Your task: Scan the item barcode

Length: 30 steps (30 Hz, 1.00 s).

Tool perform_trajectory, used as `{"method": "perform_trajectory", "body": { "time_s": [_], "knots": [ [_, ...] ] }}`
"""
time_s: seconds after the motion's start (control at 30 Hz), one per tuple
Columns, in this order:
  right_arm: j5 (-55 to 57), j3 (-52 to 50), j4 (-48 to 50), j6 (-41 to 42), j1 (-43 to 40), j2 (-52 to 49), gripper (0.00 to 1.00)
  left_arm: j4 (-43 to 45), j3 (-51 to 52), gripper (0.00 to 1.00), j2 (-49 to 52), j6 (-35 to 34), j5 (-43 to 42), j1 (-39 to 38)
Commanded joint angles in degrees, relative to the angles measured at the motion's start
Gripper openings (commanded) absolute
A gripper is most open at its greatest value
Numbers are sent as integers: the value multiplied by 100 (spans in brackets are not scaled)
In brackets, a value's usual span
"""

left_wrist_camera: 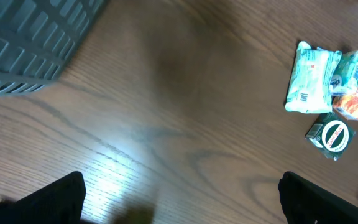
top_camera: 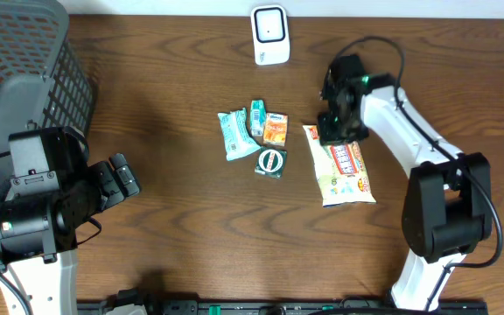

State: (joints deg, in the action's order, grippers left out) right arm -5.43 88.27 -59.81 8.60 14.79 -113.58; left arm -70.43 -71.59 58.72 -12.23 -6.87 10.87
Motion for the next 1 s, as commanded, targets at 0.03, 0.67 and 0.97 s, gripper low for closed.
{"method": "perform_trajectory", "body": {
  "time_s": [0.03, 0.67, 0.97],
  "knots": [
    [-50, 658, -909, -11, -46, 11, 2, -4, 15, 98, 0, -52, 94, 31],
    [-699, -1526, -476, 79, 155, 7, 1, -4, 15, 98, 0, -55, 94, 31],
    [-992, -903, -802, 72, 365, 11, 1, -4, 15, 97, 0, -55, 94, 31]
  ]
}}
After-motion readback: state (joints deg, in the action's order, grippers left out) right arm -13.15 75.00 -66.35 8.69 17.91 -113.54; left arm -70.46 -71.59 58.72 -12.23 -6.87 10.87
